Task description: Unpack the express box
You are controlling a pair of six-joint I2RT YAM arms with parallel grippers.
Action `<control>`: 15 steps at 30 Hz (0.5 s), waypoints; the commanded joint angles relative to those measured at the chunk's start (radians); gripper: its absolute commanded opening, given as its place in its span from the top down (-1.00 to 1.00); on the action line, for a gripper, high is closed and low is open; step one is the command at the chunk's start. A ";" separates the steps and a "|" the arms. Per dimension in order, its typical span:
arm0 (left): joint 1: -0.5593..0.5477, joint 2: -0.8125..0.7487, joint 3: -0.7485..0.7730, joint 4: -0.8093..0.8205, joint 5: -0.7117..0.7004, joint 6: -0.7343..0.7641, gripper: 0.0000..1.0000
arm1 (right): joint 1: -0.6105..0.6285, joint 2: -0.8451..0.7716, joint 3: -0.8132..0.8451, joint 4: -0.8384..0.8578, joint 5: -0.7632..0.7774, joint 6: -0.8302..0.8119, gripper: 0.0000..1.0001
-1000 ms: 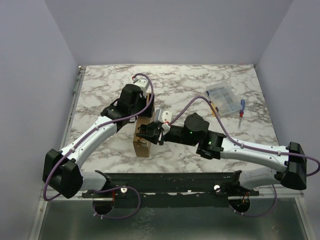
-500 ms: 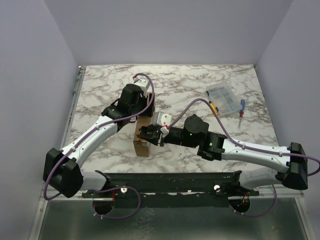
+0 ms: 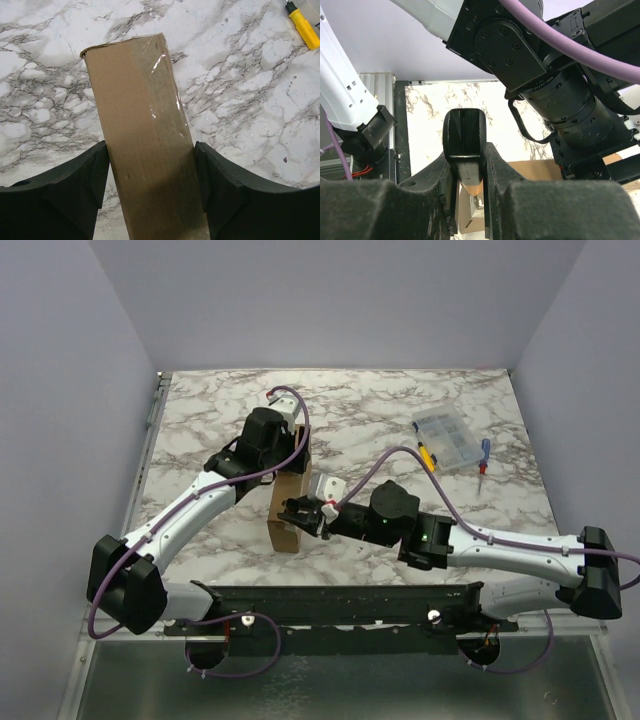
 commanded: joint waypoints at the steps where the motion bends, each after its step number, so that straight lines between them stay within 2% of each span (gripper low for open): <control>1: 0.002 0.022 -0.007 -0.033 -0.013 0.030 -0.29 | 0.022 -0.073 -0.039 -0.053 0.090 -0.035 0.99; 11: 0.001 0.026 -0.008 -0.034 -0.013 0.033 -0.27 | 0.025 -0.109 -0.161 0.079 0.119 -0.006 0.99; 15: 0.002 0.026 -0.008 -0.033 -0.008 0.034 -0.26 | 0.023 -0.124 -0.244 0.212 0.130 0.014 0.99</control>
